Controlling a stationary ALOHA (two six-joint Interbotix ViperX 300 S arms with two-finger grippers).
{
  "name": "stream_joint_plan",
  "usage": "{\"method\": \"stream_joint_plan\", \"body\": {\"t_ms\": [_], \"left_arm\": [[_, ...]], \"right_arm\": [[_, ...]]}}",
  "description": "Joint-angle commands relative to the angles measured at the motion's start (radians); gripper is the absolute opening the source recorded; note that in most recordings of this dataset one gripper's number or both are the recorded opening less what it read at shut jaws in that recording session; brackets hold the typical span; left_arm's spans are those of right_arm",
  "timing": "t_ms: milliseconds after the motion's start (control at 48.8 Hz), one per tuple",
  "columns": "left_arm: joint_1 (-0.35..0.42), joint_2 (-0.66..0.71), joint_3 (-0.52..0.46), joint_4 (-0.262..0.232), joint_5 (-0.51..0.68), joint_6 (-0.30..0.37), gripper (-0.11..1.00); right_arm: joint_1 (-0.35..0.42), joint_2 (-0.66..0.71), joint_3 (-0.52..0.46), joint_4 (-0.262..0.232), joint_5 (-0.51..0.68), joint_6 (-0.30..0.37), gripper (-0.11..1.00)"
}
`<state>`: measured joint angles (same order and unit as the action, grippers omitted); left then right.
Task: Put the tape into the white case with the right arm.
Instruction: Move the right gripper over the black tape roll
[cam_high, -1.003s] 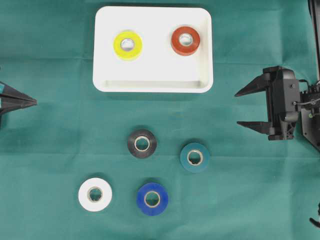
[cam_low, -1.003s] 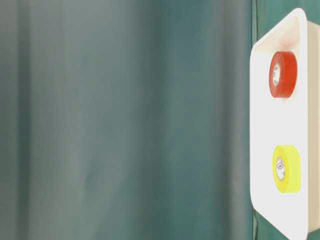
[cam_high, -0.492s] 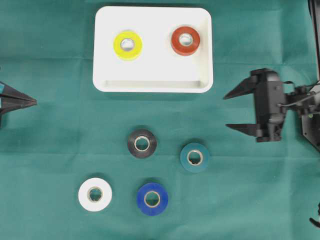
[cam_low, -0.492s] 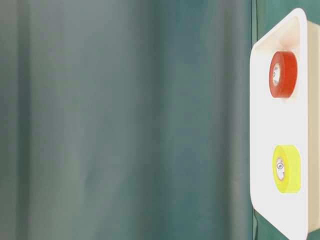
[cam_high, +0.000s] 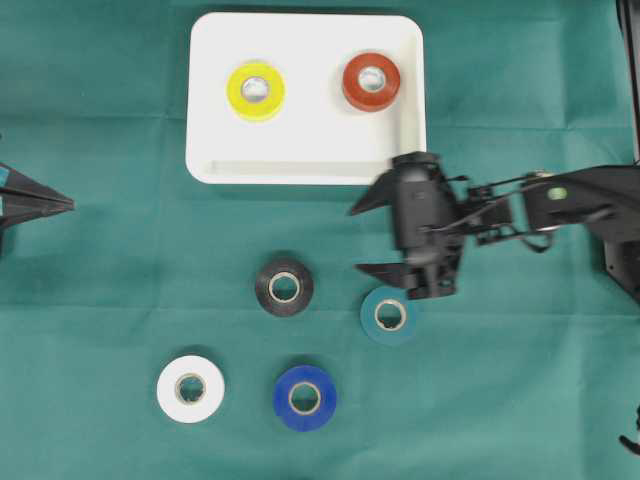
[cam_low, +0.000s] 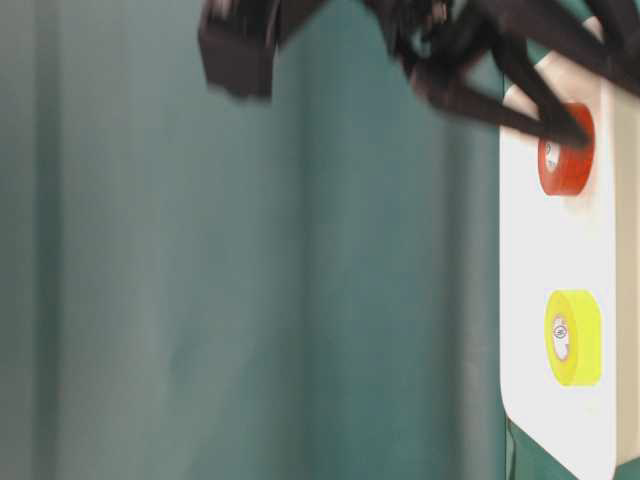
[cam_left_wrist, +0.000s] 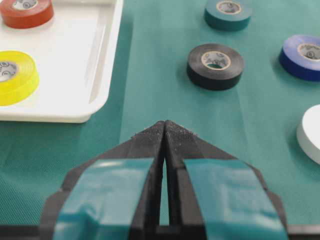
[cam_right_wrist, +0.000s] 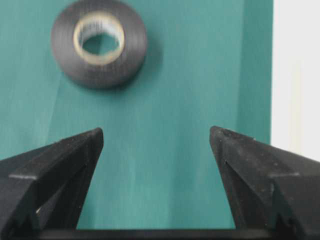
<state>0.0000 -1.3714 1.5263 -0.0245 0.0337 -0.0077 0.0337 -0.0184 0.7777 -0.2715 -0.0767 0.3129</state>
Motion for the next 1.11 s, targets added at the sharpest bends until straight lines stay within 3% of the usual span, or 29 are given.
{"method": "stream_joint_plan", "body": {"t_ms": [0,532,778,1085], "left_arm": [[0.002,0.008,-0.012,0.000,-0.005,0.000,0.00],[0.002,0.008,-0.012,0.000,-0.006,-0.002,0.00],[0.002,0.008,-0.012,0.000,-0.006,-0.002,0.00],[0.002,0.008,-0.012,0.000,-0.006,0.000,0.00]], "right_arm": [[0.006,0.035,-0.074,0.000,-0.003,0.000,0.56],[0.034,0.239,-0.316,0.000,0.035,0.003,0.56],[0.040,0.267,-0.353,0.000,0.061,0.003,0.56],[0.044,0.268,-0.359,0.000,0.175,0.008,0.56]]}}
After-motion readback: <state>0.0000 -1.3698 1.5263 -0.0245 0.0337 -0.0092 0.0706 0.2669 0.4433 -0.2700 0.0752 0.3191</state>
